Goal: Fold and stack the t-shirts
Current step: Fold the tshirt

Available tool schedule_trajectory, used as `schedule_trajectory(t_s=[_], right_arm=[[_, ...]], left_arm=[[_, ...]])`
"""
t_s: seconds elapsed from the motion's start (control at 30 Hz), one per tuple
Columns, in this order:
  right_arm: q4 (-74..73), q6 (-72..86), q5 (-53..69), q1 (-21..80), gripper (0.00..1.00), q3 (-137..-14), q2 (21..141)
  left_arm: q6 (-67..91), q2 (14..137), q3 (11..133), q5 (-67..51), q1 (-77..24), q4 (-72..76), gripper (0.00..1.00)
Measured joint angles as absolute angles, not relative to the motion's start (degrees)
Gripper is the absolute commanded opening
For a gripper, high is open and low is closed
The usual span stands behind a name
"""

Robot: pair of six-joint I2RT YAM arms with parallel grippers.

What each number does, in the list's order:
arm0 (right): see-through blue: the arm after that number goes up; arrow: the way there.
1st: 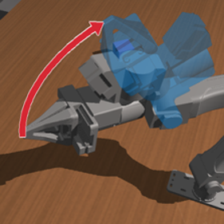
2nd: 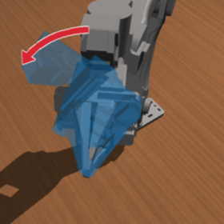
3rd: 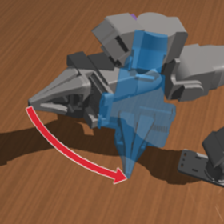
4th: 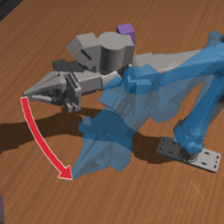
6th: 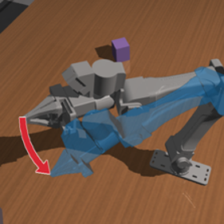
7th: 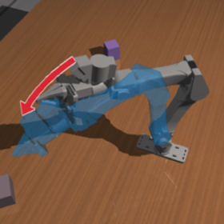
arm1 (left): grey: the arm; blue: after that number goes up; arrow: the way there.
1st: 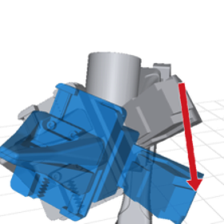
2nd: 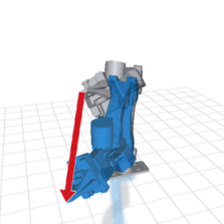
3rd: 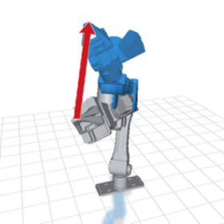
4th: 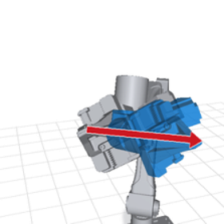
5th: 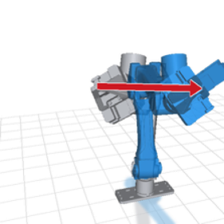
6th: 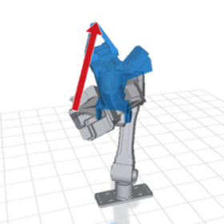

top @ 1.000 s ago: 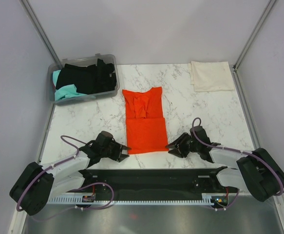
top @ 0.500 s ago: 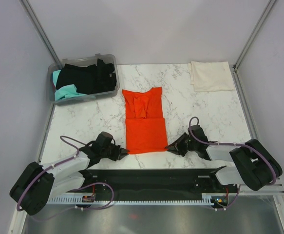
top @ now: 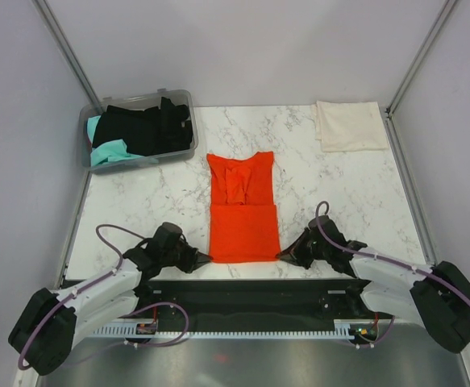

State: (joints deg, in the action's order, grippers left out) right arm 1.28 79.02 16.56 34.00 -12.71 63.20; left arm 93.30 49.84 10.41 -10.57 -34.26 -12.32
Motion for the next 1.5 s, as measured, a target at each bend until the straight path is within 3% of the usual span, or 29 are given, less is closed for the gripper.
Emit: schedule_trajectory(t_s=[0.43,0.97,1.07,1.2,1.5], right_arm=[[-16.2,83.4,8.0,47.2,0.00,-15.0,45.9],[-28.9,93.3,-7.7,72.2,0.00,-27.3,42.3],[-31.2,93.3,-10.3,72.9,0.00,-31.9,43.2],[-32.3,90.6,-11.5,69.5,0.00,-37.6,45.2],[-33.3,71.7,2.1,38.2,0.00,-49.2,61.1]], left_arm=[[86.7,24.9,13.0,-15.8,-34.3,-28.5,0.02],[83.7,7.1,22.6,-17.5,-34.2,-52.7,0.02],[81.6,9.7,28.0,-16.5,-34.2,-55.5,0.02],[76.5,22.4,37.5,-12.2,-34.3,-57.1,0.02],[64.1,56.3,56.3,-4.6,-30.9,-48.9,0.02]])
